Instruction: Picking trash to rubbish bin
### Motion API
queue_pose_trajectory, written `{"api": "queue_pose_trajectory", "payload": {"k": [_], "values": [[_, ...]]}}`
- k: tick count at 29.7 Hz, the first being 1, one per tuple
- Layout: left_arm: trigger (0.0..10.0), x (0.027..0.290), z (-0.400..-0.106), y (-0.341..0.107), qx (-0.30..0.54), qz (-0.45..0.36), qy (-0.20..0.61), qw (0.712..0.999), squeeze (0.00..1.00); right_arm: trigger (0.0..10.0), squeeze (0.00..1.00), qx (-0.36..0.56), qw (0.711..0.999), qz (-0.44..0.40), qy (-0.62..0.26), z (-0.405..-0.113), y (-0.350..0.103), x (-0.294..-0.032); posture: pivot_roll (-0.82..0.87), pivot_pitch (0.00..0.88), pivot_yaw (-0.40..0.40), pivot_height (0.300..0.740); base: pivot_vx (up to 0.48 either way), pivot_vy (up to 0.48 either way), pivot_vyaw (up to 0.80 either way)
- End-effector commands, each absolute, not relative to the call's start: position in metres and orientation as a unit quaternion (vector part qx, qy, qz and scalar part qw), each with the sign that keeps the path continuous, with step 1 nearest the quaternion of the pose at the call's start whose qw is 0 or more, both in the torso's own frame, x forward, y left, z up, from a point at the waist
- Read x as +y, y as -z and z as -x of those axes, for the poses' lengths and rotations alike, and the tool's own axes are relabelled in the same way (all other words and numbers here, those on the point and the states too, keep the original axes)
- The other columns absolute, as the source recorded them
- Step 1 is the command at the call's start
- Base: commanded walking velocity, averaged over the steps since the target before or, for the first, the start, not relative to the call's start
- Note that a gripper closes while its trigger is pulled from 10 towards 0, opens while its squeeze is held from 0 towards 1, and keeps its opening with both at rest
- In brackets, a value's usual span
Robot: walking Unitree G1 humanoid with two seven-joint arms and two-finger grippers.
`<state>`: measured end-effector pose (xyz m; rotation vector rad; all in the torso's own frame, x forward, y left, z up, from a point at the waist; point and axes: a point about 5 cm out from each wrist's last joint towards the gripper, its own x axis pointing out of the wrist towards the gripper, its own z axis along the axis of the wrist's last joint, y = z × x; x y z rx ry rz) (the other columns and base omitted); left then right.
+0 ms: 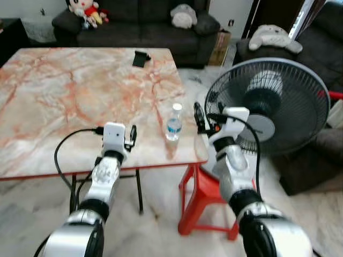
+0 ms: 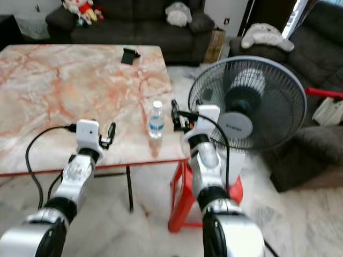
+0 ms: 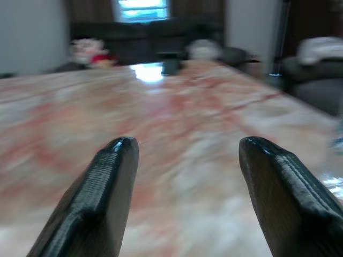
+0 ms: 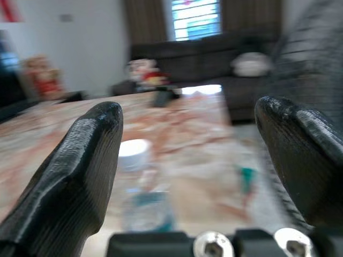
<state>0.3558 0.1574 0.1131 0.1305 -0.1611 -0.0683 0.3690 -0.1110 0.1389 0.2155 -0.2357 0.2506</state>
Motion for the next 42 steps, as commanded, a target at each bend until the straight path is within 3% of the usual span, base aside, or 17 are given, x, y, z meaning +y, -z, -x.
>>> {"api": "queue_pose_trajectory", "payload": {"k": [1, 33, 42], "values": [[10.0, 0.156, -0.356, -0.110, -0.070, -0.060, 0.035, 0.995, 0.00, 10.0, 0.00, -0.110, 0.980, -0.103, -0.132, -0.369, -0.138, -0.109, 0.10, 0.051, -0.075, 0.740, 0.000, 0.000, 0.00], [10.0, 0.159, -0.351, -0.105, -0.066, -0.066, 0.032, 0.995, 0.00, 10.0, 0.00, -0.082, 0.975, -0.089, -0.187, -0.380, -0.153, -0.074, 0.13, 0.072, -0.086, 0.740, 0.000, 0.000, 0.00], [10.0, 0.160, -0.348, -0.118, -0.096, -0.063, 0.053, 0.992, 0.00, 10.0, 0.00, -0.061, 0.978, -0.061, -0.189, -0.389, -0.165, -0.068, 0.18, 0.136, -0.093, 0.740, 0.000, 0.000, 0.00]]}}
